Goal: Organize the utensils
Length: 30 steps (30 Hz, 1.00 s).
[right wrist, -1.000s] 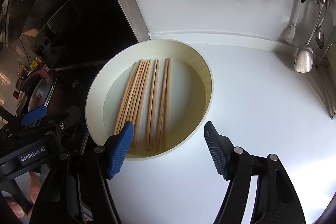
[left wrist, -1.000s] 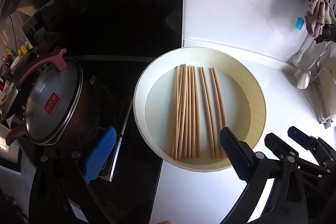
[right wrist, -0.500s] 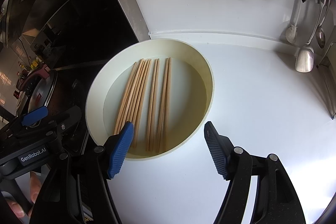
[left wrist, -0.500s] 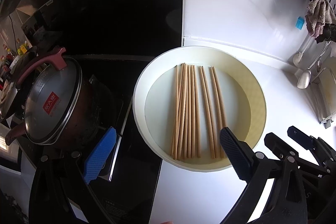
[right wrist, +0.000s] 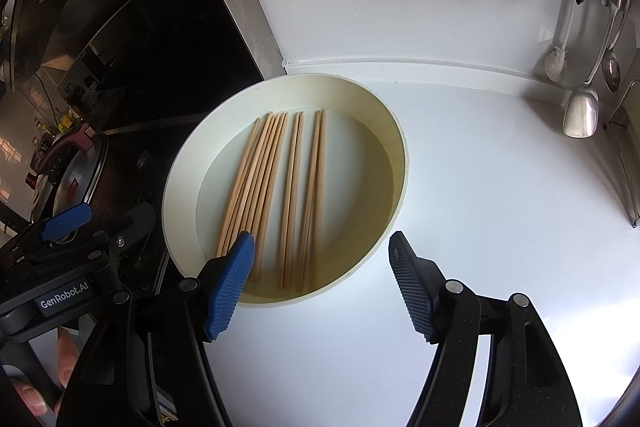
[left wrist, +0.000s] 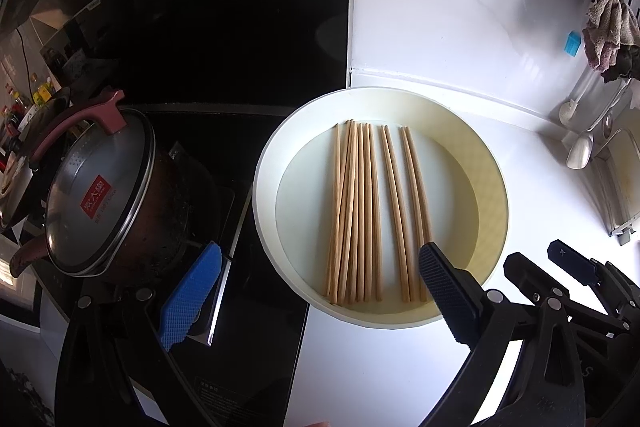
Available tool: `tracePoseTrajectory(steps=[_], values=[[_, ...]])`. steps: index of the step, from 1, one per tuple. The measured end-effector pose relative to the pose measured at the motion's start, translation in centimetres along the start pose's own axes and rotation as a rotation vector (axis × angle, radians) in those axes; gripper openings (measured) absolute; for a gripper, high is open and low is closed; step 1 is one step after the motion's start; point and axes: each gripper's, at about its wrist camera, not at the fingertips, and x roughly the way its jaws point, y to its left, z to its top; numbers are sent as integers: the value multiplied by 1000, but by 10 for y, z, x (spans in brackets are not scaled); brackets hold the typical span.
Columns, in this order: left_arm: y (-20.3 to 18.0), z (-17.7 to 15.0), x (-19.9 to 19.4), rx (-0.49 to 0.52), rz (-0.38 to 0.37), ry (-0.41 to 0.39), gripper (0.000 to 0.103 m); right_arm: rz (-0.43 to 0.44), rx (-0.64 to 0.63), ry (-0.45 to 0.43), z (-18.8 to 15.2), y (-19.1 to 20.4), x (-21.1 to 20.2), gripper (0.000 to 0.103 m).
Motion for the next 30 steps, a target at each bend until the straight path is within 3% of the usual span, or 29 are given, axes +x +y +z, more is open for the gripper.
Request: tracePoseTrajectory(steps=[21,30], values=[[6,-3,-1,-26,-22,-27,97,0,-2,2,0,2,2,67],[1,0,0,-10,14,-7,97,0,-2,4,0,2,3,67]])
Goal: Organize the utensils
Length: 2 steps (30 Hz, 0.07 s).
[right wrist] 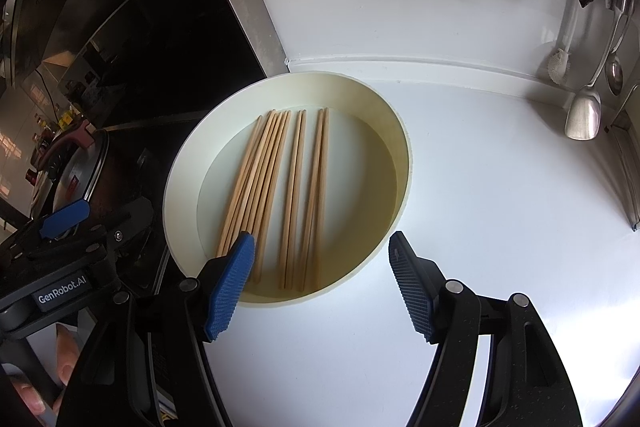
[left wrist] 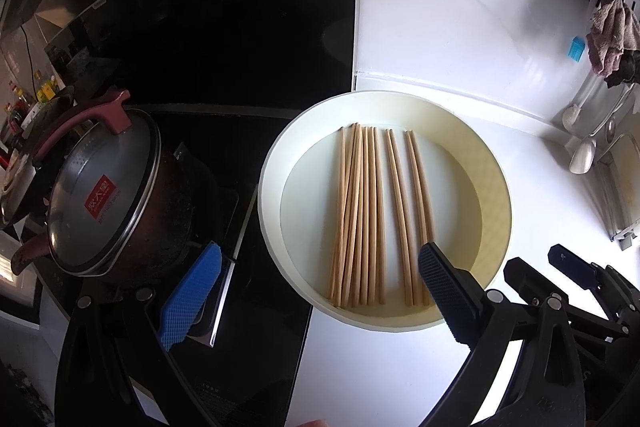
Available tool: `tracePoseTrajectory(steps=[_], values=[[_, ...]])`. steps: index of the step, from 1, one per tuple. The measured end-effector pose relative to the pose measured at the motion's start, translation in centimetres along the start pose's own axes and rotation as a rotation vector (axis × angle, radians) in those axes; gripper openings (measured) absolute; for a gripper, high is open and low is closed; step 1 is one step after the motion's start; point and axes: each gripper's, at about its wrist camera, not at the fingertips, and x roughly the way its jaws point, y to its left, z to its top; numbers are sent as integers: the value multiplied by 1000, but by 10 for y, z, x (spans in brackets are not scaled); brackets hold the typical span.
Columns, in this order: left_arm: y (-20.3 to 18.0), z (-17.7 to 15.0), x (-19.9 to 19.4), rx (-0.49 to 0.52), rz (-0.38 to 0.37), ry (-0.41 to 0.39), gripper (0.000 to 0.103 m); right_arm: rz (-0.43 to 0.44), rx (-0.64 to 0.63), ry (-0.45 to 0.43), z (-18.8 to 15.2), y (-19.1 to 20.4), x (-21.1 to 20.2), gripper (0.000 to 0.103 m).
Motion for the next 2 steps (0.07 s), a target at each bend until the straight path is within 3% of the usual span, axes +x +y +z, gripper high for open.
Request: tracePoseTrajectory(steps=[2], values=[[0,0,0,0,-3,2,97,0,1,-1,0,0,0,67]])
